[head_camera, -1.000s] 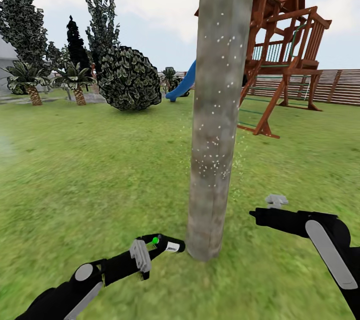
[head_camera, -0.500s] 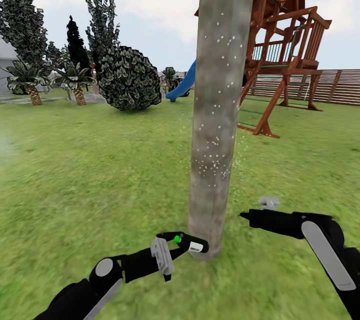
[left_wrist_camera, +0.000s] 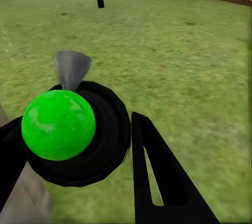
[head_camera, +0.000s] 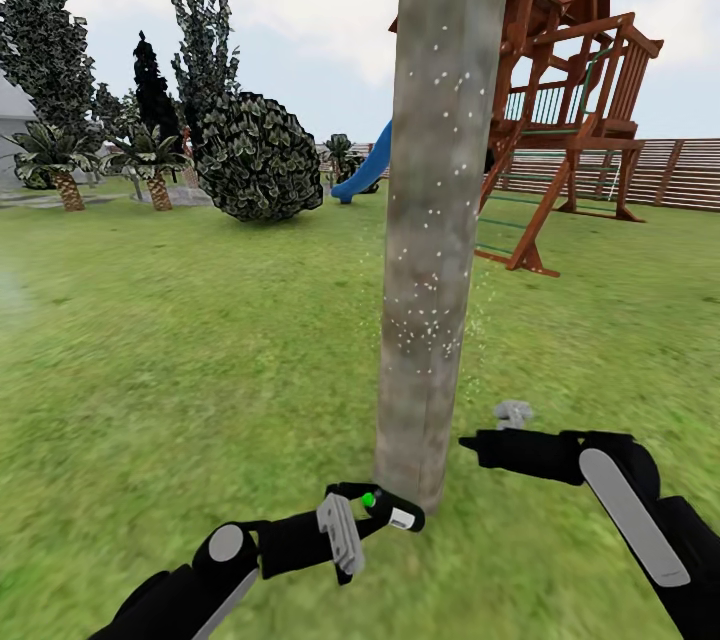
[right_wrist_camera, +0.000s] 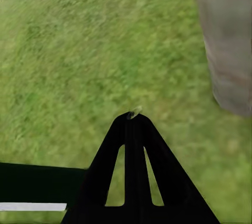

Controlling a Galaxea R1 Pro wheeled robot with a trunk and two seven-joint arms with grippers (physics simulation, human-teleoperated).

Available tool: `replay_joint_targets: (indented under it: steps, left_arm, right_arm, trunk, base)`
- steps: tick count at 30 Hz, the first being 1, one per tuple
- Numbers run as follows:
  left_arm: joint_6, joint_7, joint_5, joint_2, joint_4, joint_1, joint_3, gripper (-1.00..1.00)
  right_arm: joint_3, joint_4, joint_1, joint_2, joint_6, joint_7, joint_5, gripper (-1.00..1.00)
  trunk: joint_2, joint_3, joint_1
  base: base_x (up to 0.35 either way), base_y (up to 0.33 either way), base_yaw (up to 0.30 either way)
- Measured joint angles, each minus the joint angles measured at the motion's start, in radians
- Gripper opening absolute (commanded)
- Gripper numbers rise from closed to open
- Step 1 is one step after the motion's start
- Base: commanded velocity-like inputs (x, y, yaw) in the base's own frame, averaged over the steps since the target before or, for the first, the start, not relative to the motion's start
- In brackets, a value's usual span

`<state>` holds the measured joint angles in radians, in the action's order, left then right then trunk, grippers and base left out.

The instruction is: In the garden, pick up the pesticide atomizer on the floor and spray pesticide onto both trees until each tree trunk is fully covered.

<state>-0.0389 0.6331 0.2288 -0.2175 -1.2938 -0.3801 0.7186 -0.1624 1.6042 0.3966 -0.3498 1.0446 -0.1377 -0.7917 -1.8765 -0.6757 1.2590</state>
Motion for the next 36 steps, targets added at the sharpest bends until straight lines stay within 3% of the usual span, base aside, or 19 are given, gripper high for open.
replay_joint_targets:
  steps: [8,13,18,22,32,36]
  left_arm:
    - [0.001,0.002,-0.006,0.004,0.0,0.001,0.0,-1.0]
    - [0.001,0.002,-0.006,0.004,0.0,0.001,0.0,-1.0]
    - [0.001,0.002,-0.006,0.004,0.0,0.001,0.0,-1.0]
    - [0.001,0.002,-0.006,0.004,0.0,0.001,0.0,-1.0]
    - [0.001,0.002,-0.006,0.008,0.0,0.001,0.0,-1.0]
    - [0.001,0.002,-0.006,0.011,0.0,0.001,0.001,-1.0]
  right_arm:
    - [-0.008,0.0,0.005,0.001,0.0,0.0,-0.004,-1.0]
    - [-0.056,0.0,0.015,0.0,0.0,0.0,-0.005,-1.0]
    - [-0.069,0.0,0.02,0.0,0.0,0.0,-0.004,-1.0]
    - [-0.105,0.0,0.021,0.001,0.0,0.0,-0.004,-1.0]
    - [-0.115,0.0,0.021,0.002,0.0,0.0,-0.004,-1.0]
    - [-0.139,0.0,0.021,0.015,0.0,0.0,-0.005,-1.0]
  trunk:
    - [0.0,0.0,0.0]
    - [0.0,0.0,0.0]
    - [0.0,0.0,0.0]
    - [0.0,0.0,0.0]
    - [0.0,0.0,0.0]
    - [0.0,0.0,0.0]
  base:
    - [0.0,0.0,0.0]
    - [0.0,0.0,0.0]
    - [0.0,0.0,0.0]
    - [0.0,0.0,0.0]
    - [0.0,0.0,0.0]
    - [0.0,0.0,0.0]
